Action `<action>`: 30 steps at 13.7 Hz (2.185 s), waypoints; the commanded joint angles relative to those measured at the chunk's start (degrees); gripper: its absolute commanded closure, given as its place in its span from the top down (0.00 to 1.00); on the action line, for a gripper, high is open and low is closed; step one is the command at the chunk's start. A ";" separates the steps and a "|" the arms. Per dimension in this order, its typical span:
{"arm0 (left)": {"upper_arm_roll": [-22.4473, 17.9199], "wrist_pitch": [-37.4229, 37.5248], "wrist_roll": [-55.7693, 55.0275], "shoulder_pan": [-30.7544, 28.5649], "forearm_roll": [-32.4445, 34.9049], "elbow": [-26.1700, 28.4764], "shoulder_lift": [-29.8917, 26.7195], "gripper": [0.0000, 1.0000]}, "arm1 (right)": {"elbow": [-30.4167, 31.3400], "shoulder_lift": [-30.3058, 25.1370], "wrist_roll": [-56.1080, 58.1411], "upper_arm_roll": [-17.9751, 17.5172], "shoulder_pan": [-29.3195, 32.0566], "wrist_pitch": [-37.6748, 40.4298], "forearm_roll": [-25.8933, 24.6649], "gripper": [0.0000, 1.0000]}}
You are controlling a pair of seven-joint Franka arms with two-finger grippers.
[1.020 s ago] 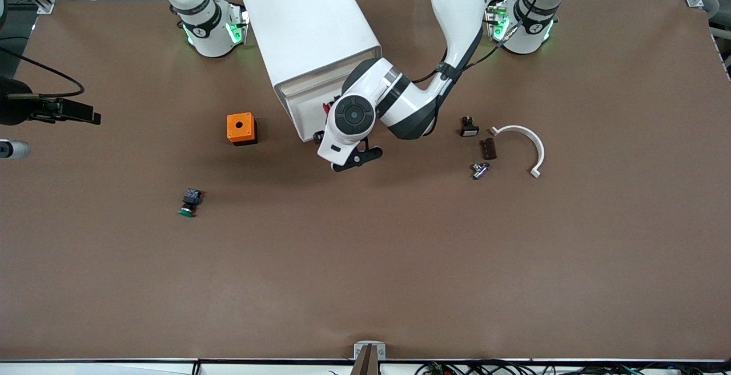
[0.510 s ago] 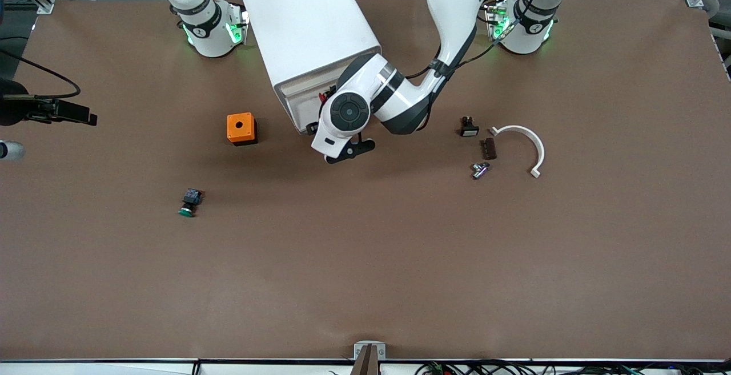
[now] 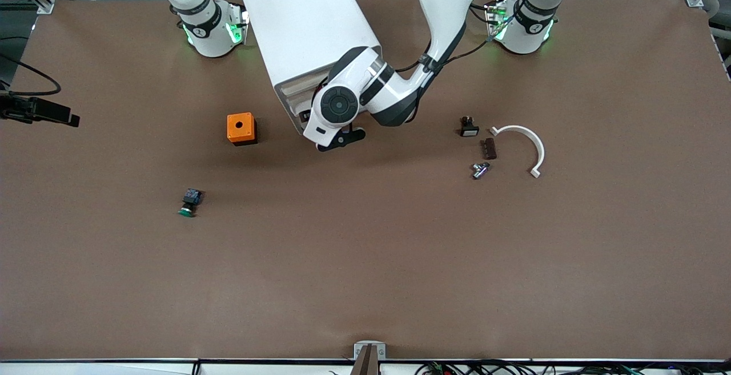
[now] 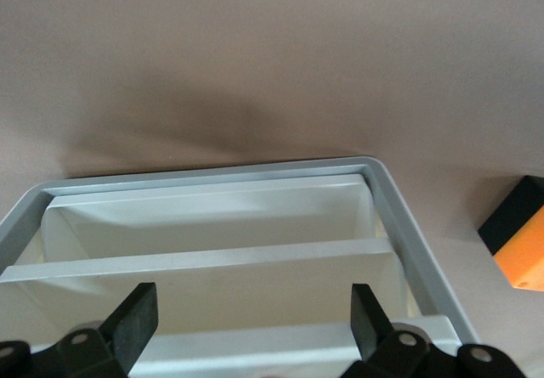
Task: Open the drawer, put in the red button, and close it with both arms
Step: 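Push the drawer closed into the cabinet with the left gripper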
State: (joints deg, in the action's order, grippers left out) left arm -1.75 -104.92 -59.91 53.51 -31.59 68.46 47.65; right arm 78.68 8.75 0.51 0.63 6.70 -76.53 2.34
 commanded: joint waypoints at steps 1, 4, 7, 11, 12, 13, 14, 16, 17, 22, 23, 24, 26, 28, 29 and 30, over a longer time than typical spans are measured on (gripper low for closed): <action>-0.01 -0.11 -0.12 0.98 -1.02 0.97 0.07 1.00 | -2.57 0.48 -0.33 -0.80 0.77 0.94 -0.84 1.00; -0.01 -0.11 -0.12 0.98 -1.02 1.06 0.07 1.00 | -2.21 -1.18 0.19 -0.89 0.86 0.59 -0.85 1.00; -0.01 -0.11 -0.12 1.07 -1.02 1.06 -0.02 1.00 | -2.04 -1.89 0.19 -0.80 1.21 0.24 -0.93 1.00; -0.01 -0.11 -0.12 1.42 -1.10 1.06 -0.02 1.00 | -0.28 -3.03 0.11 -0.80 3.14 1.82 -0.58 1.00; 0.08 -0.11 -0.12 1.42 -1.11 1.06 -0.02 1.00 | -0.11 -3.39 0.11 -0.89 3.05 1.99 -0.58 1.00; 0.25 -0.11 -0.12 1.42 -1.11 1.24 -0.02 1.00 | 0.07 -3.56 0.11 -0.98 2.88 2.34 -0.58 1.00; 0.34 -0.11 -0.12 1.34 -1.11 1.32 -0.10 1.00 | 0.07 -4.09 0.11 -1.15 2.79 2.43 -0.58 1.00; 0.34 -0.11 -0.21 1.25 -3.02 1.33 -0.10 1.00 | 0.07 -4.62 0.19 -1.33 2.26 2.35 -0.67 1.00; 0.26 -0.11 -0.21 1.25 -4.78 1.33 -0.10 1.00 | 0.07 -4.88 0.19 -1.33 2.17 2.26 -0.67 1.00; 0.17 -0.11 -0.21 1.07 -5.41 1.33 -0.10 1.00 | 0.07 -6.29 0.19 -1.33 0.94 2.26 -0.67 1.00; 0.17 -0.11 -0.21 0.81 -5.41 1.33 -0.19 1.00 | 0.42 -6.72 0.19 -1.24 0.42 2.17 -0.76 1.00; 0.08 -0.11 -0.21 0.63 -5.24 1.33 -0.37 1.00 | 1.29 -7.43 0.19 -1.24 0.07 2.00 -0.84 1.00; -0.27 -0.11 -0.21 -0.07 -4.80 1.33 -0.46 1.00 | 2.79 -8.66 0.19 -1.24 -0.02 1.30 -0.85 1.00; -0.36 -0.11 -0.21 -1.47 -4.71 1.15 -0.63 1.00 | 4.54 -10.06 0.11 -1.07 -0.20 -0.02 -0.85 1.00; -0.62 -0.11 -0.21 -2.44 -4.62 1.15 -0.89 1.00 | 5.68 -10.85 0.11 -1.07 -0.20 -0.72 -0.85 1.00; -0.80 -0.11 -0.21 -3.14 -4.62 1.06 -1.07 1.00 | 7.09 -11.90 0.11 -1.07 -0.55 -1.51 -0.93 1.00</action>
State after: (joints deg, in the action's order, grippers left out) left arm -2.10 -105.08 -59.91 51.69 -35.53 68.98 47.97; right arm 81.10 0.64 0.59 -0.56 6.75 -75.93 1.90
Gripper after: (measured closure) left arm 0.000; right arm 0.000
